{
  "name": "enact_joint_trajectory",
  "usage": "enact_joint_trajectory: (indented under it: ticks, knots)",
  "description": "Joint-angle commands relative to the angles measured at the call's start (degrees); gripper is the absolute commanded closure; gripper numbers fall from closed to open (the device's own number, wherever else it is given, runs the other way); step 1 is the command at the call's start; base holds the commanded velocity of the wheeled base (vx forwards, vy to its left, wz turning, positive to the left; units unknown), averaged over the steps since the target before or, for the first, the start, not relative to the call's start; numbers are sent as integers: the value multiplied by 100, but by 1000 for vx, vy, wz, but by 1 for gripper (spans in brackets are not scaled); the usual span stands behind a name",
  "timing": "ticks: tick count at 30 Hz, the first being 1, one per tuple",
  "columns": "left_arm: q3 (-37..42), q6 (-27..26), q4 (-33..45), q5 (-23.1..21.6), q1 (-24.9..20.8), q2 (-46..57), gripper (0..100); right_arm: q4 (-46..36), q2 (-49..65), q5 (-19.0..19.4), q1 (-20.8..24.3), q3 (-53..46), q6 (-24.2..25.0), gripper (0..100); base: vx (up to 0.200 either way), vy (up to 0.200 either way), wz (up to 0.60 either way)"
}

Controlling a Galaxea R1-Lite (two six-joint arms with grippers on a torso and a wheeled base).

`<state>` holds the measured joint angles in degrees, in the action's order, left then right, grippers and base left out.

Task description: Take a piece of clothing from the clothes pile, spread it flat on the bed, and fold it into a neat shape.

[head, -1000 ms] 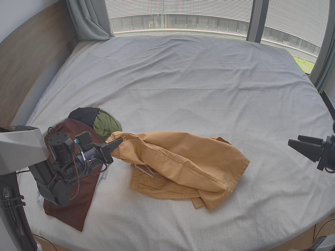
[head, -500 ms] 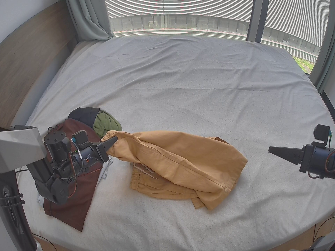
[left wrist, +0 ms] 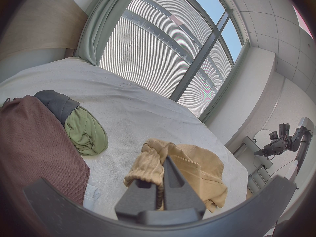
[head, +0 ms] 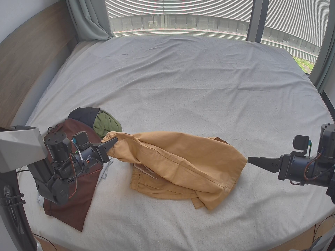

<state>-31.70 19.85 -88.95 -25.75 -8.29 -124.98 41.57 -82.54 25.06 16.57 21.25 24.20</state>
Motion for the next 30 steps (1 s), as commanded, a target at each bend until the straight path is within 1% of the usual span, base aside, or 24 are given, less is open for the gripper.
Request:
enact_joint_trajectory:
  ticks: [1, 2, 4, 5, 16, 19, 30]
  knots:
    - [23, 2, -17, -1, -15, 9, 100, 677, -895, -10, 119, -429, -3, 0, 0, 0, 0]
    - [23, 2, -17, -1, -15, 9, 100, 677, -895, -10, 119, -429, -3, 0, 0, 0, 0]
    - [32, 2, -17, -1, -24, -27, 100, 1108, -1291, -45, 110, -543, 6, 0, 0, 0, 0]
    - [23, 2, -17, -1, -24, -27, 100, 1160, -1361, -45, 110, -560, 15, 0, 0, 0, 0]
    - [5, 2, -8, -1, -15, -35, 100, 1239, -1871, -19, 127, -534, 32, 0, 0, 0, 0]
    - [5, 2, -8, -1, -6, -18, 100, 1512, -2170, -19, 119, -578, 32, 0, 0, 0, 0]
    - [5, 2, -8, -1, -6, -9, 100, 1881, -2794, -19, 224, -648, 32, 0, 0, 0, 0]
